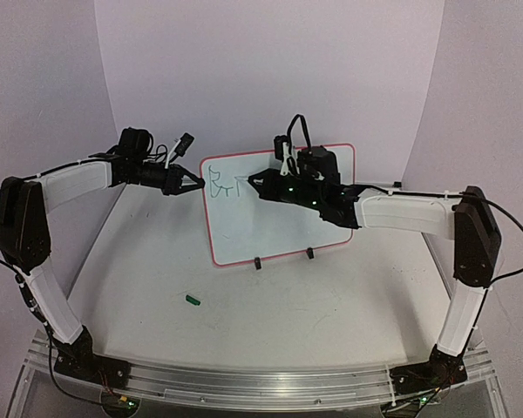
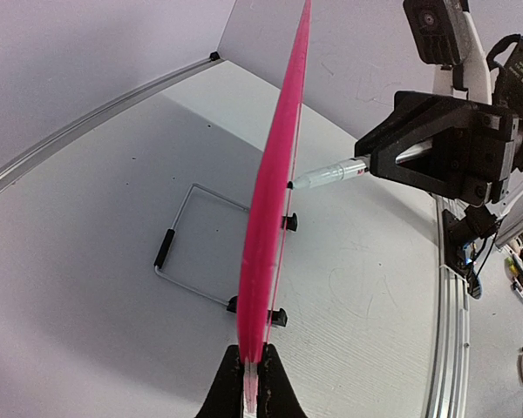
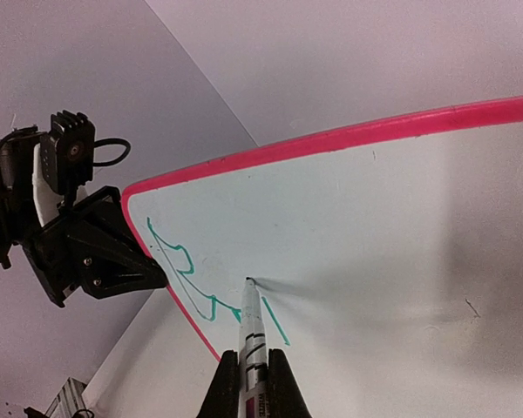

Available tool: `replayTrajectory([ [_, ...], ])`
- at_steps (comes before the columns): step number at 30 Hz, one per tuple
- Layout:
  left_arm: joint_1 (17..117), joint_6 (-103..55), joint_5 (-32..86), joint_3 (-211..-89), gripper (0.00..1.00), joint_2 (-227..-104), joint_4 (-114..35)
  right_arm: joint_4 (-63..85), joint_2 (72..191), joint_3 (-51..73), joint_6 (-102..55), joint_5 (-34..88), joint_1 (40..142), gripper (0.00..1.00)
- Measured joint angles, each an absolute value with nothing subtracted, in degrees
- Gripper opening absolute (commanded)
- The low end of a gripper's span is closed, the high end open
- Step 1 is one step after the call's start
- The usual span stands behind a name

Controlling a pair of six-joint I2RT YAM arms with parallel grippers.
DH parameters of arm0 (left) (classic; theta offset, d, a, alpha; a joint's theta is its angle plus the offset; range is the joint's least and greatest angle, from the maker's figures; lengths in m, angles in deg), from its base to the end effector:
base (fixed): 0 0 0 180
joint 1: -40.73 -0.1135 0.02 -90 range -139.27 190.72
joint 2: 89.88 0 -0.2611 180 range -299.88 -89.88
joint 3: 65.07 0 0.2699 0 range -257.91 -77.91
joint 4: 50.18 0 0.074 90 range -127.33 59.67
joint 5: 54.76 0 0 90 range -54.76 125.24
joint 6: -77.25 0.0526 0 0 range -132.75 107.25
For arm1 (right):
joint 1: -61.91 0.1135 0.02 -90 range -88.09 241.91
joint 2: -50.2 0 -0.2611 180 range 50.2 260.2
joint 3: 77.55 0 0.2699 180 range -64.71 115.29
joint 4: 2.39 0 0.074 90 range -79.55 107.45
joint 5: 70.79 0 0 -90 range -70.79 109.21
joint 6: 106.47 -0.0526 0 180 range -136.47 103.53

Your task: Write a sentence on the whiteboard

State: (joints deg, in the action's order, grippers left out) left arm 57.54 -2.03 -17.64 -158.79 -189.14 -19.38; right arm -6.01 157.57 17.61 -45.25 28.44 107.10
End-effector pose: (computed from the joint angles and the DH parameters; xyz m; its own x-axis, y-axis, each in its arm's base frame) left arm 0.3859 -0.1604 0.2825 -0.4105 0.2413 -0.8793 0.8811 0.3532 -0.3144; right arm 0.3367 0.3509 0.2868 -0.4832 0.1879 -0.8551 -0.6610 0.5621 0.4970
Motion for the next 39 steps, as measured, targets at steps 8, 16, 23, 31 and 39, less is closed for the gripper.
replayTrajectory([
  [8,57.5,-2.1,-17.5,-158.8,0.00,-189.1,-19.4,-6.1,157.7,17.7,-45.3,28.4,107.1,0.00],
  [16,57.5,-2.0,-17.5,-158.8,0.00,-189.1,-19.4,-6.1,157.7,17.7,-45.0,29.7,106.8,0.00],
  [23,57.5,-2.1,-17.6,-158.8,0.00,-189.1,-19.4,-6.1,157.6,17.7,-44.1,33.7,106.5,0.00],
  [31,57.5,-2.1,-17.6,-158.8,0.00,-189.1,-19.4,-4.8,151.5,14.7,-43.4,36.2,106.4,0.00],
  [39,57.6,-2.1,-17.5,-158.8,0.00,-189.1,-19.4,-2.7,145.8,12.9,-42.1,36.8,106.4,0.00],
])
